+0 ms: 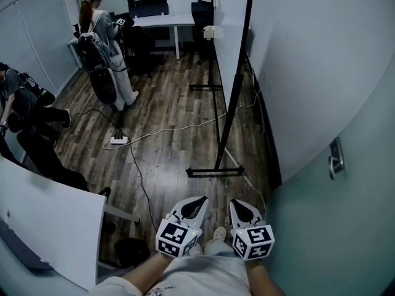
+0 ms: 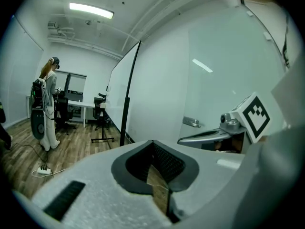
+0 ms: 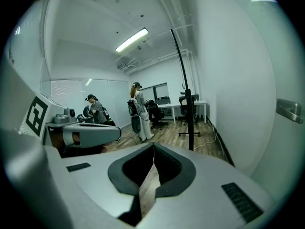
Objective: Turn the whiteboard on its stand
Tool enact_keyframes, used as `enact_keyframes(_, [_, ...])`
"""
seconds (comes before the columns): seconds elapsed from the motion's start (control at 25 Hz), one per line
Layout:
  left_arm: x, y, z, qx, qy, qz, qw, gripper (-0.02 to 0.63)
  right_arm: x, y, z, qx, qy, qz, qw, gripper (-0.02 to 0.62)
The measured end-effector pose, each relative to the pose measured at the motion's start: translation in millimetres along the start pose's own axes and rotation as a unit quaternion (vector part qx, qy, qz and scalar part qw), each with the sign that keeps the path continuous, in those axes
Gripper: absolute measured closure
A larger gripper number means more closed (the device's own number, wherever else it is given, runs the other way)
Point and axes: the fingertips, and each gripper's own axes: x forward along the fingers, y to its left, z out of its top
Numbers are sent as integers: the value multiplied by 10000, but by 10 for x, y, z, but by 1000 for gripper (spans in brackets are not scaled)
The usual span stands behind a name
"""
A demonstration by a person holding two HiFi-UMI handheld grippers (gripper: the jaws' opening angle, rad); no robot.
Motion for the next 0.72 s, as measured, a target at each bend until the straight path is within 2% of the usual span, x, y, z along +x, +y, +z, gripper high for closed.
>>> enact_keyframes(0.4, [223,272,52,-52,-27,140,9999,595,373,-124,66,-59,9,121,9999,588])
enact_keyframes(0.72, [825,609,258,-36,-21,172,9998,595,909,-580,343,-29,-23,143,9999,588])
